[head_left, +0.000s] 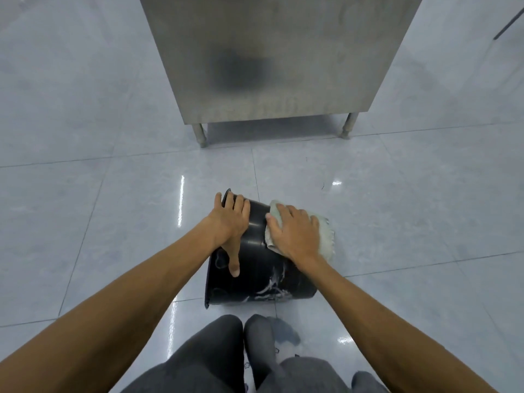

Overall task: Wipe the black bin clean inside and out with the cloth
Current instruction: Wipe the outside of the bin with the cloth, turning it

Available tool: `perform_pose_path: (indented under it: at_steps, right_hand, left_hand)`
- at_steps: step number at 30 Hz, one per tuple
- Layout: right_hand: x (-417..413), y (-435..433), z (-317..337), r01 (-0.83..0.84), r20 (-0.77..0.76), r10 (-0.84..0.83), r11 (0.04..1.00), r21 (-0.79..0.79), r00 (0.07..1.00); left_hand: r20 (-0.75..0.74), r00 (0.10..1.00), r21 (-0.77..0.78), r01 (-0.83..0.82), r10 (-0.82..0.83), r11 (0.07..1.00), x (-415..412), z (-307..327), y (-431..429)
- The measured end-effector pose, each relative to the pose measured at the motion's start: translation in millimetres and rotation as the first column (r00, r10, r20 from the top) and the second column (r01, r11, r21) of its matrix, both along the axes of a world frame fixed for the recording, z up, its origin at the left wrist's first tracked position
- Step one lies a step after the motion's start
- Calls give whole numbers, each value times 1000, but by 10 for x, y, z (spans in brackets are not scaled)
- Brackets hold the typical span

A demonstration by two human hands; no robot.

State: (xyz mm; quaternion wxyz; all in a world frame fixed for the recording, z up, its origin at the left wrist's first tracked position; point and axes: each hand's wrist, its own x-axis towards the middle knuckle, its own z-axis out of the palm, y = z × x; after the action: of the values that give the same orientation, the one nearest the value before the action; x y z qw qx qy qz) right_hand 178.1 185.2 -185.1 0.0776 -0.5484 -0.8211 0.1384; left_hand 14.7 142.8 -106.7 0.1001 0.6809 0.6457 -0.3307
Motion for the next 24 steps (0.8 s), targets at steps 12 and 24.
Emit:
perform_pose_path:
  at_steps: [12,24]
  right_hand:
    - [-106,487,176,-5,20,12,945,-326,1000]
    - [-201,682,74,-230,20,238,955,-185,971]
  left_hand:
    - [36,989,279,127,-142,952,106,-183,-659]
    - [-8,1000,239,-12,15,971,111,-284,-513]
